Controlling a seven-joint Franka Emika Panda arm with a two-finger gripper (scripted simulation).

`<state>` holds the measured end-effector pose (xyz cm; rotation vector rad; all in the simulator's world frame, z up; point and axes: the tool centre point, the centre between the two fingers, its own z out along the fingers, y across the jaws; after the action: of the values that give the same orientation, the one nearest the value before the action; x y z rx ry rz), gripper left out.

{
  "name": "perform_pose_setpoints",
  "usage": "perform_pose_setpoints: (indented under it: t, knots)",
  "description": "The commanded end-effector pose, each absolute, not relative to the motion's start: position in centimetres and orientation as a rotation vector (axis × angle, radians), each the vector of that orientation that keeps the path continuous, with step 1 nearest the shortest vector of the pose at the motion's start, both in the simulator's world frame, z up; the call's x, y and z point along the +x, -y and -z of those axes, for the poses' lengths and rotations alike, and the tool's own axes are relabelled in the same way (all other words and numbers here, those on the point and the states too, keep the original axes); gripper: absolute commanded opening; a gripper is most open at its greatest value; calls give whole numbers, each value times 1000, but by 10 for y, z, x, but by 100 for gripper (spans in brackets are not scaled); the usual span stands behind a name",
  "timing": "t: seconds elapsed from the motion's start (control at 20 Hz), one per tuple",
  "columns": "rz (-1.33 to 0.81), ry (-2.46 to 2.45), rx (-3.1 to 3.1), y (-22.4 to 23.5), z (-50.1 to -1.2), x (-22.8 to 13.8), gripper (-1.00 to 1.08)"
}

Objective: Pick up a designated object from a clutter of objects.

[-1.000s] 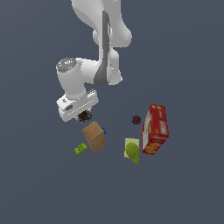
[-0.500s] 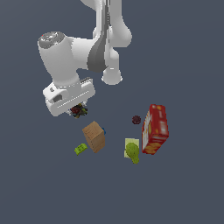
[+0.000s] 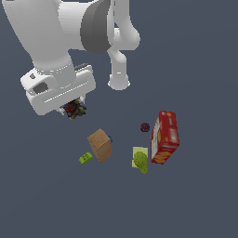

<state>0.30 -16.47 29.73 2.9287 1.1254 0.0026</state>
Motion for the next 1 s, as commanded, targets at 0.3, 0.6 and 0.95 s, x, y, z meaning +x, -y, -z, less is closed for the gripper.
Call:
perform_pose_setpoints:
  t: [0.3, 0.6, 0.95]
  knots:
    - [-1, -1129, 2930, 168, -363, 31, -100]
    - [-1, -1129, 2930, 170, -395, 46, -100]
    - [0, -1131, 2931, 171, -415, 57, -100]
